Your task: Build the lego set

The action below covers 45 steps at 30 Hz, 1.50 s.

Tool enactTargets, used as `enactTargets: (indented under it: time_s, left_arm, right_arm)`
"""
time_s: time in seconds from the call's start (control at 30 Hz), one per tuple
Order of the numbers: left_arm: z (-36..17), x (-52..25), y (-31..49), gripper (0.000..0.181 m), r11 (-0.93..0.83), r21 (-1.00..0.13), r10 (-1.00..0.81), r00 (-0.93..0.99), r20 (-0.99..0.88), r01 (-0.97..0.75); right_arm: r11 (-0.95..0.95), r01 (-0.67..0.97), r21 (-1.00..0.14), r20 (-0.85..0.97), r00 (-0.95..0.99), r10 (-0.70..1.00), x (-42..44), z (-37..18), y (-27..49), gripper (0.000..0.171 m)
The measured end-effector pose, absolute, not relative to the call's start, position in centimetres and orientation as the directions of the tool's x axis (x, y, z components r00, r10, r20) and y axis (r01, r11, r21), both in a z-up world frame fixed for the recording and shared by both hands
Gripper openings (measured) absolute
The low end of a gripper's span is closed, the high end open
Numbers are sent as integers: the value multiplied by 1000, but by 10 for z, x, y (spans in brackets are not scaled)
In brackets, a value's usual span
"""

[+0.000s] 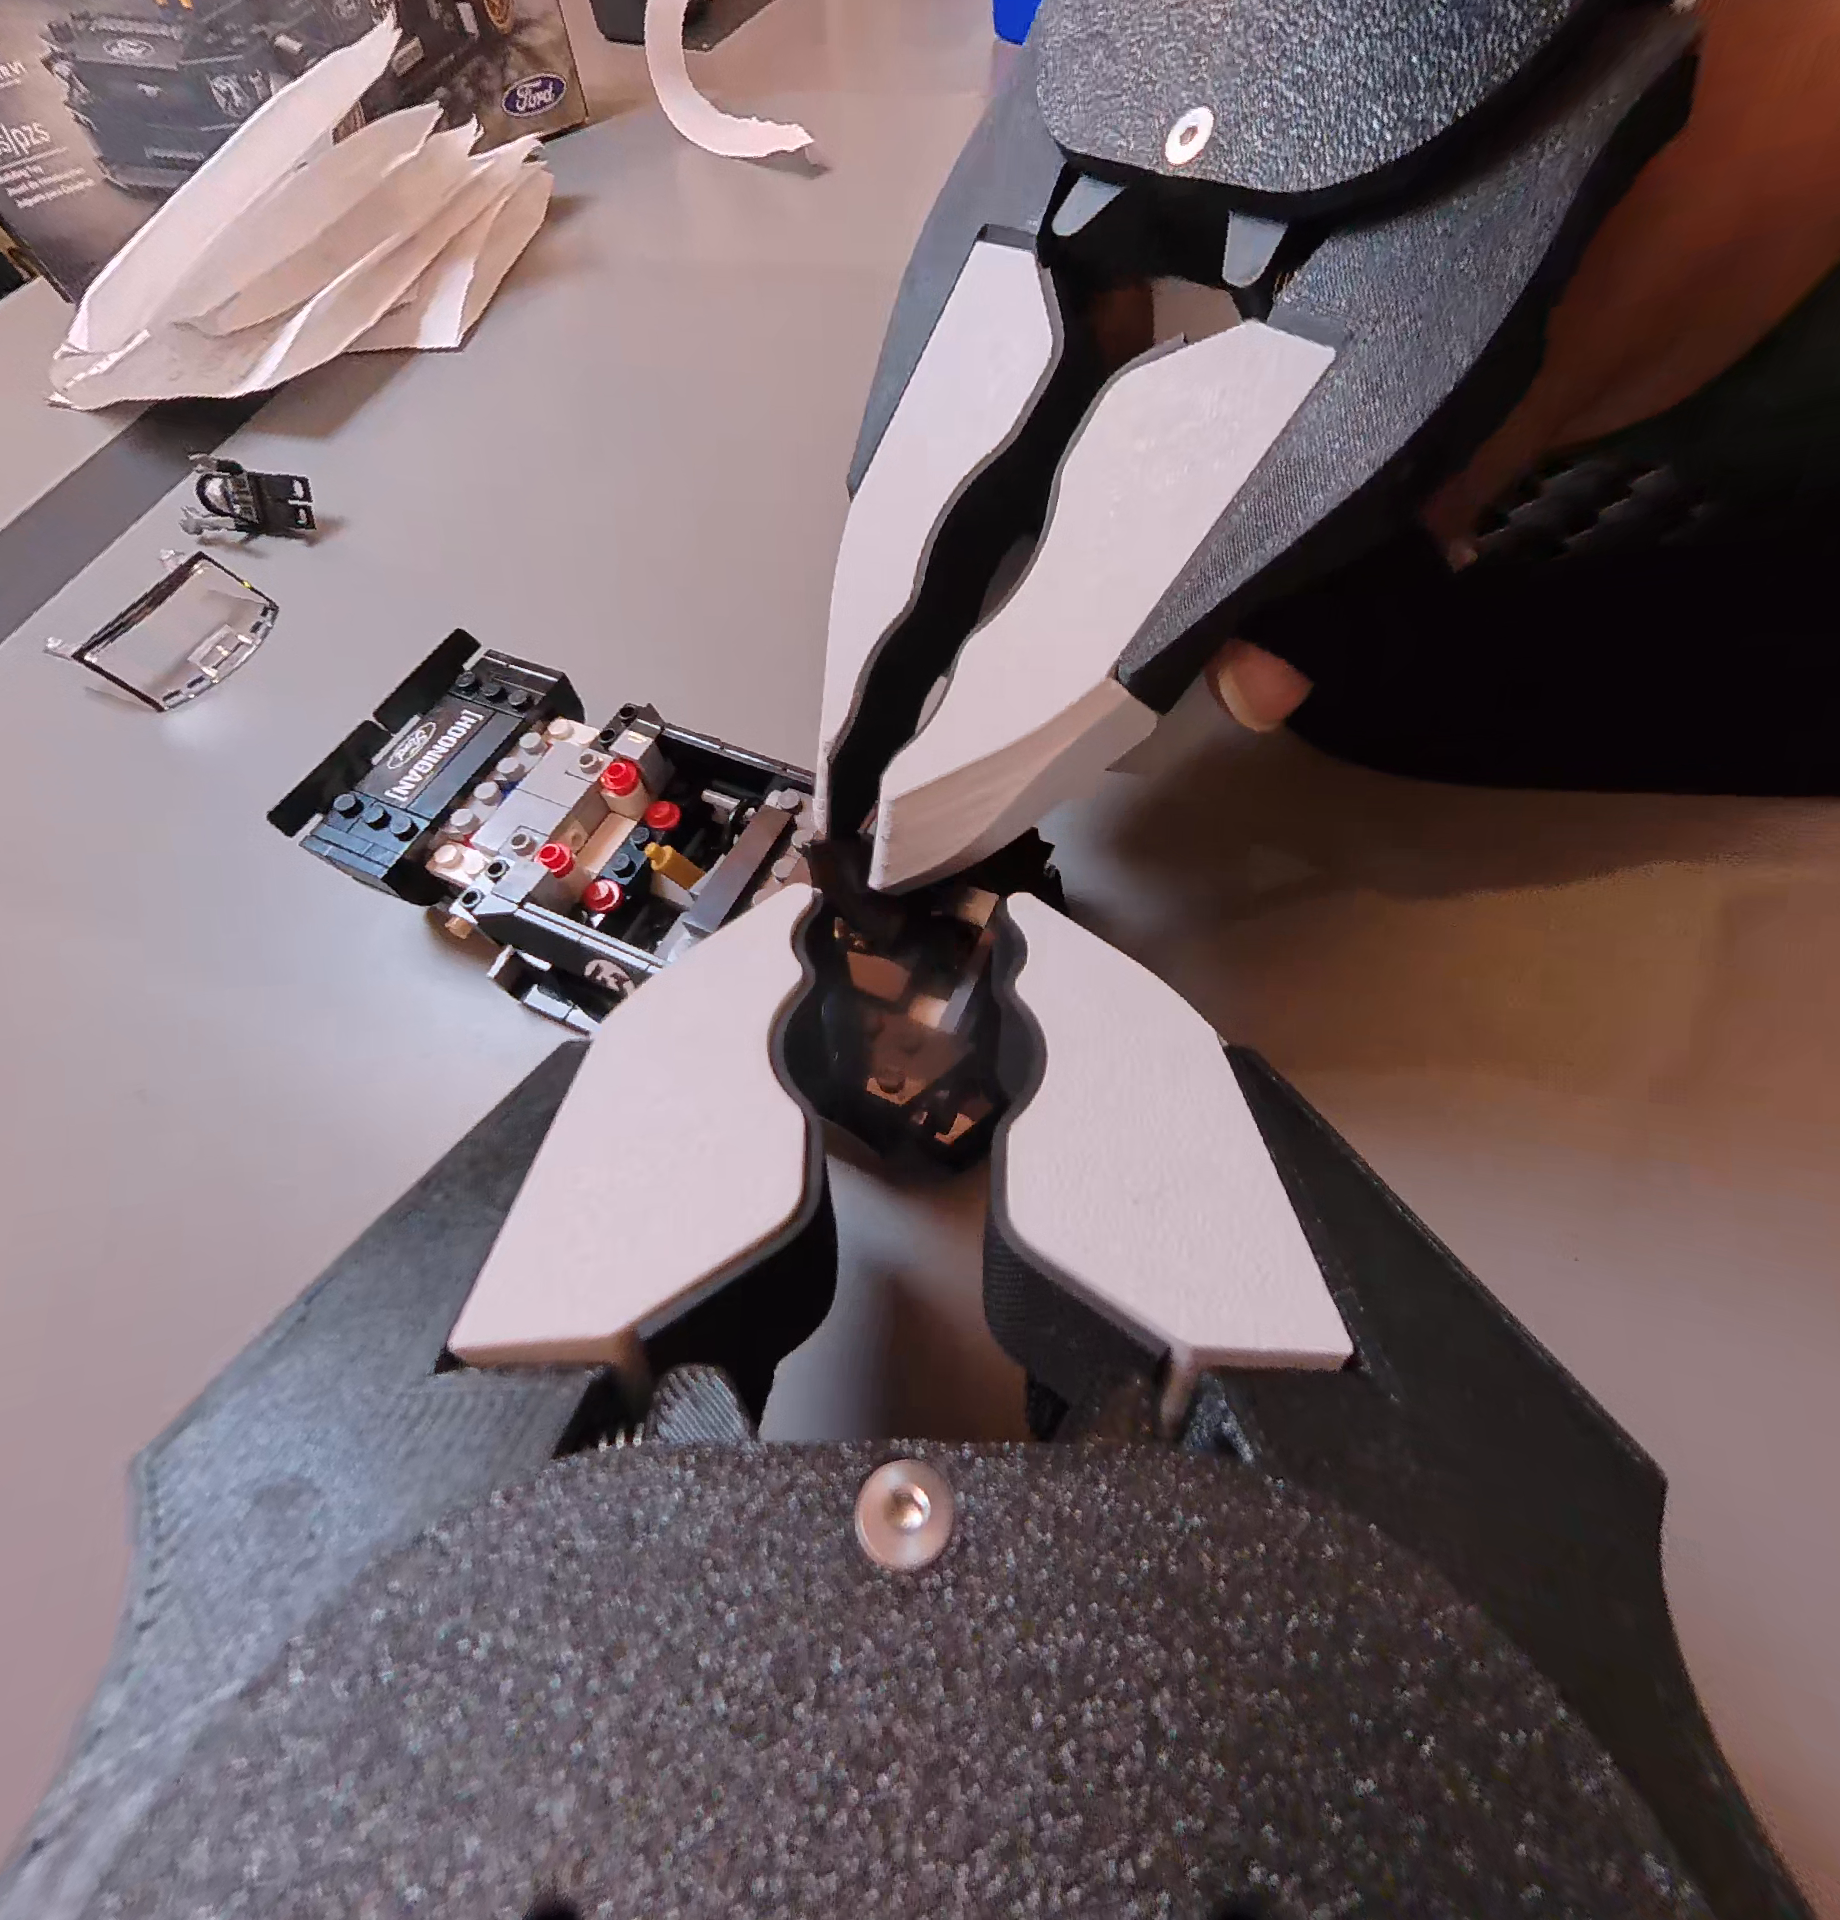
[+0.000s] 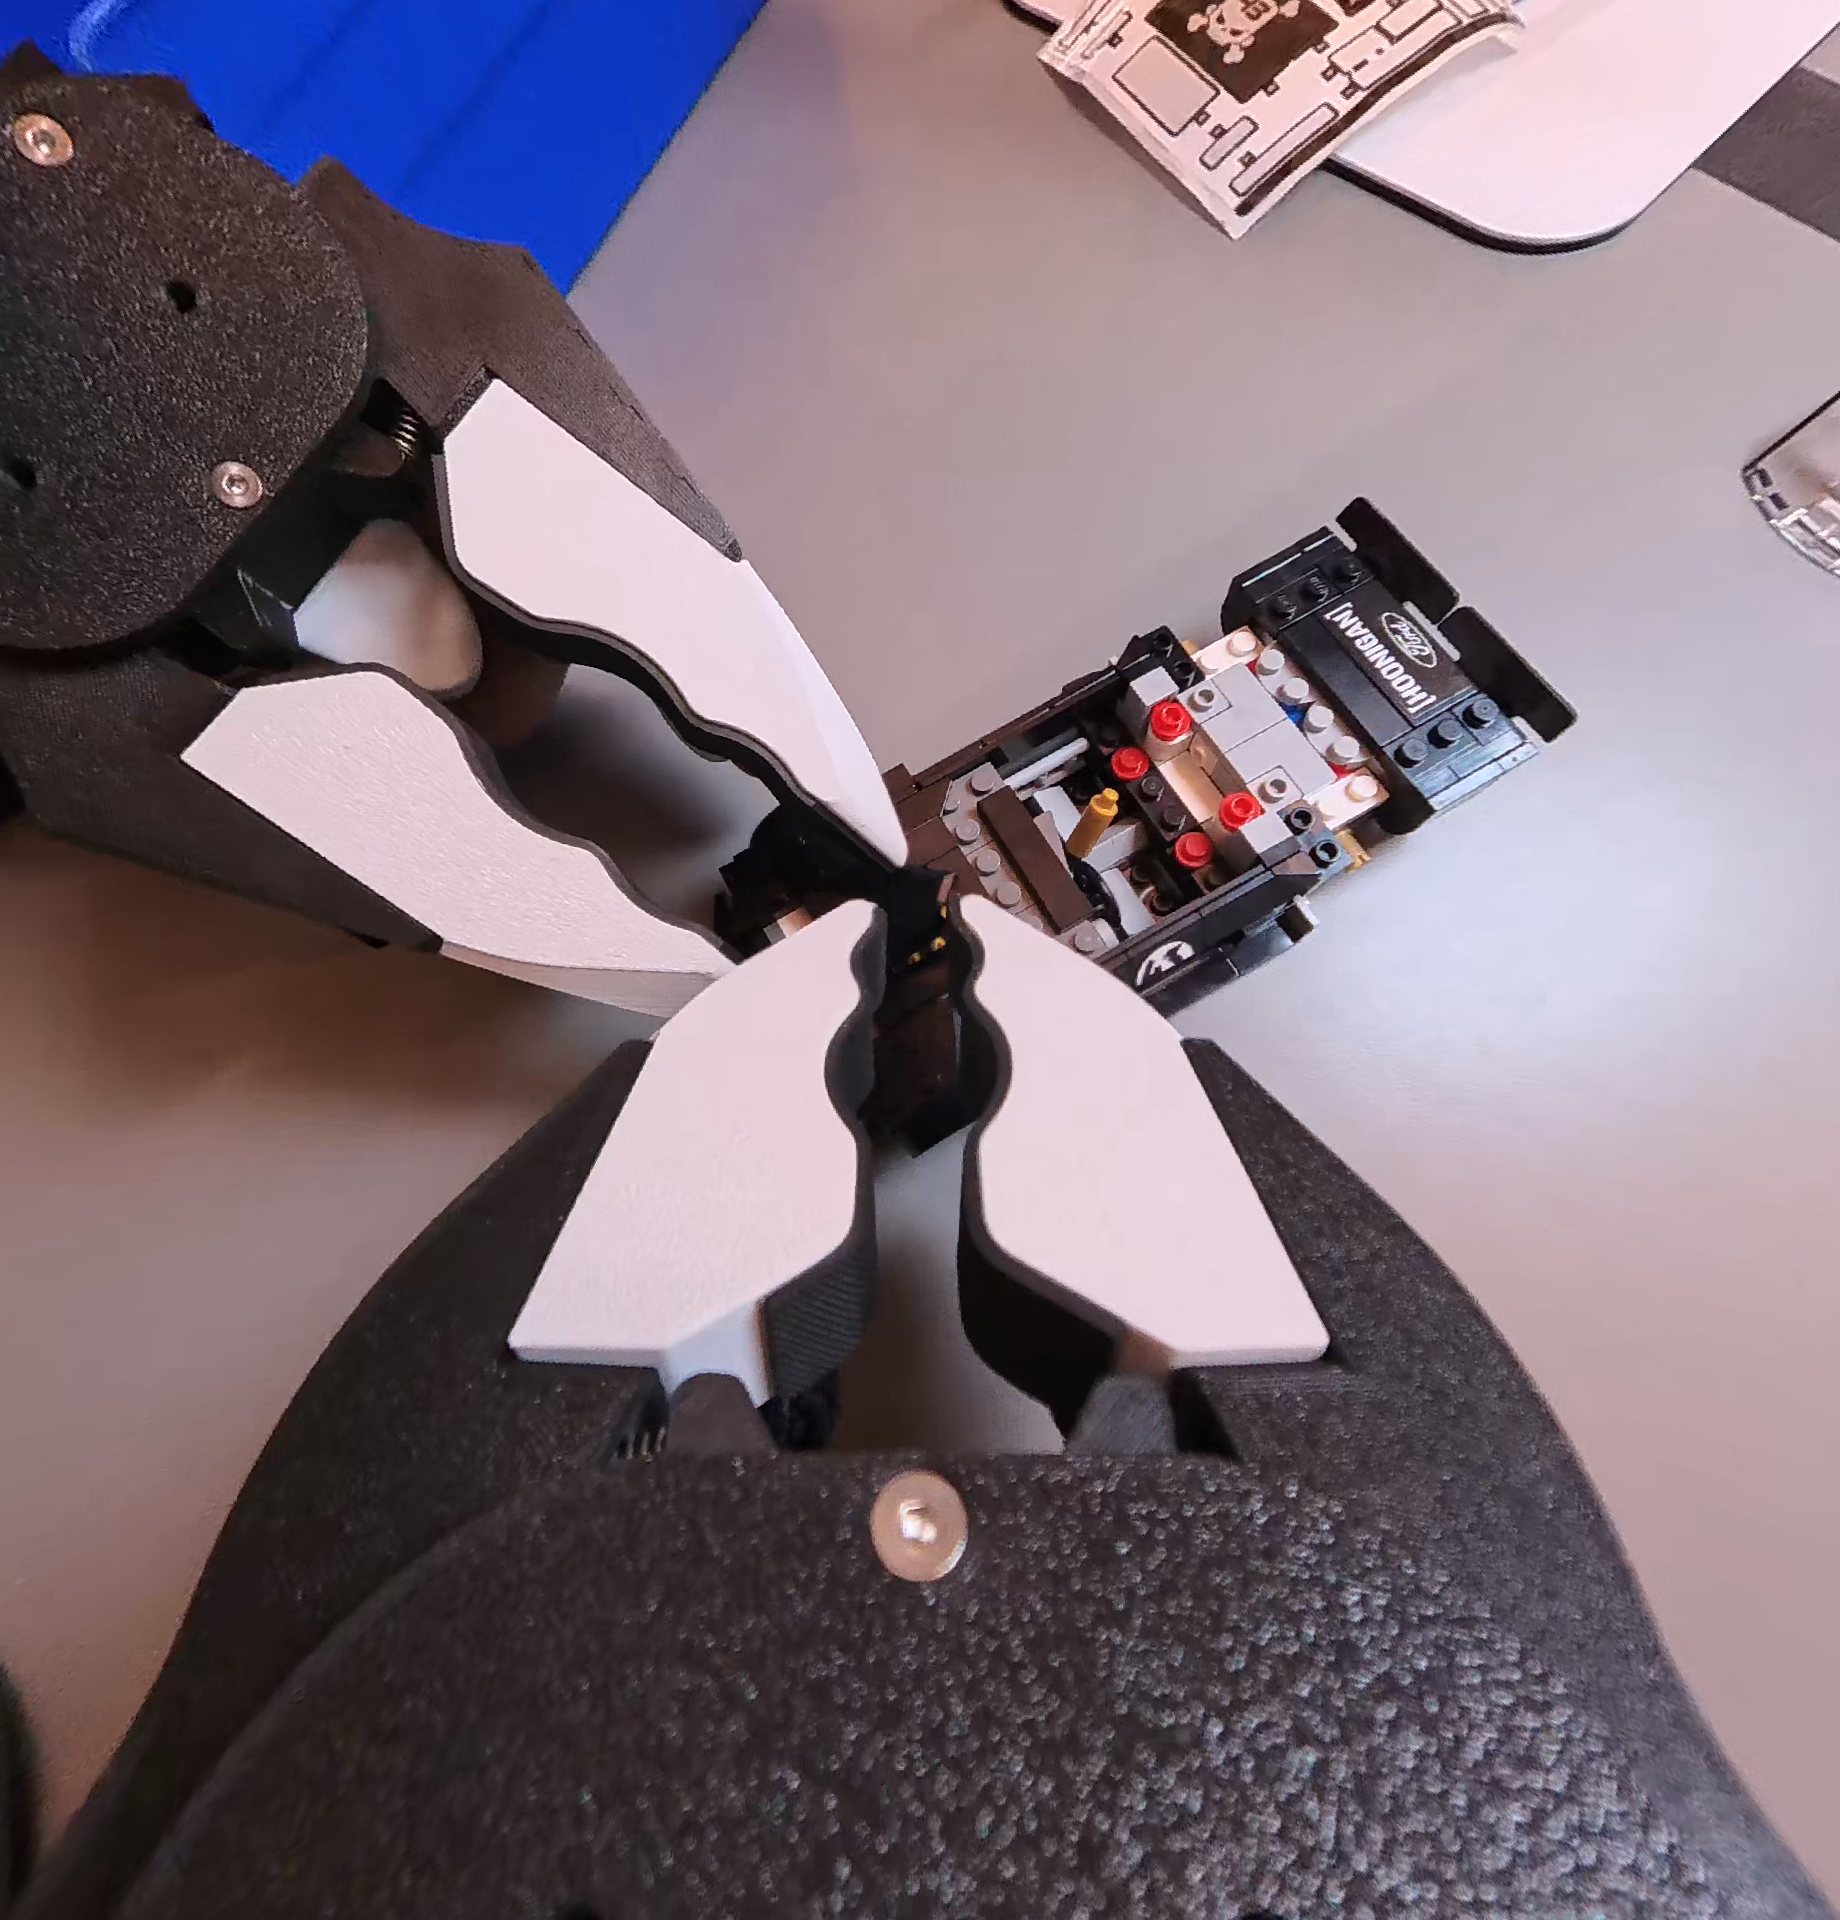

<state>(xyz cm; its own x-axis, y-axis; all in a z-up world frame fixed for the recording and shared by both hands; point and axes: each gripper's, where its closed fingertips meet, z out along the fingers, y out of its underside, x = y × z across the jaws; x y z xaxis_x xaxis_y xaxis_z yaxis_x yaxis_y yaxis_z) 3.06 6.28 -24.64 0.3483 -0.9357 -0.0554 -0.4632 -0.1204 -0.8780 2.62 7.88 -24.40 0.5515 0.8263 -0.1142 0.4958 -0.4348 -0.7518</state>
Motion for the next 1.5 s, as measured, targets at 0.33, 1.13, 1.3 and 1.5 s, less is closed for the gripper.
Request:
enactTargets:
  time_s: [0.33, 1.13, 1.3, 1.5]
  left_arm:
    - [-248, 30, 62, 29, -120, -874, -937, 345, -57, -470]
    - [-282, 20, 4, 20, -85, -652, -993, 119, -8, -754]
    - [-282, 19, -1, 15, -111, -617, -990, 139, 3, -779]
    - [-282, 26, -1, 20, -217, -610, -970, 237, 48, -762]
  right_arm:
    - [-459, 492, -740, -145, 550, 822, 28, -247, 83, 8]
    - [-21, 700, -714, 79, 110, 991, 70, -253, 68, 24]
    - [86, 701, -708, 38, -85, 996, 61, -244, 87, 43]
    - [253, 740, -623, 36, -296, 954, 54, -258, 95, 56]
